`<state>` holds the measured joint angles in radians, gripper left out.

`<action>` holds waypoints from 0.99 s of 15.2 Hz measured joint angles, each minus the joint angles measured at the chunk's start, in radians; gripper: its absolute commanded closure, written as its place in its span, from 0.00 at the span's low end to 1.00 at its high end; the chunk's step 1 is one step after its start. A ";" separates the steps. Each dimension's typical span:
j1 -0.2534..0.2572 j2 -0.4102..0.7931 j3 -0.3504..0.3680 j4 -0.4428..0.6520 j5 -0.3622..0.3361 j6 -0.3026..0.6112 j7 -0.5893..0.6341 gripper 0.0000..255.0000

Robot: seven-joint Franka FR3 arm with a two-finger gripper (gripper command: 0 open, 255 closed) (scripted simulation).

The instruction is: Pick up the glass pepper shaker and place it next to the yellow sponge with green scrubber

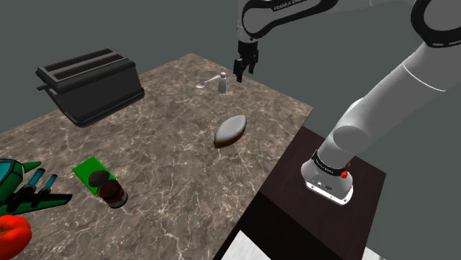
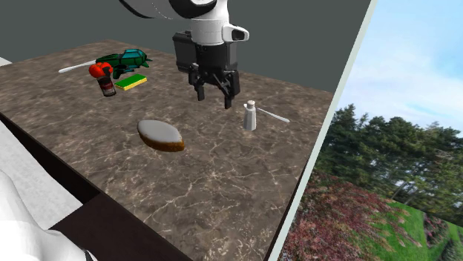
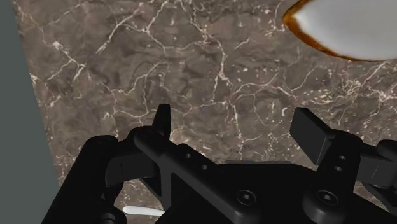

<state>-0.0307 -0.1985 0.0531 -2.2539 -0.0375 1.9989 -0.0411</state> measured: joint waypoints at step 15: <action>-0.008 0.440 -0.009 0.361 -0.109 0.189 -0.014 0.00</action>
<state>-0.0389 0.2417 0.0440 -1.8928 -0.1460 2.1882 -0.0556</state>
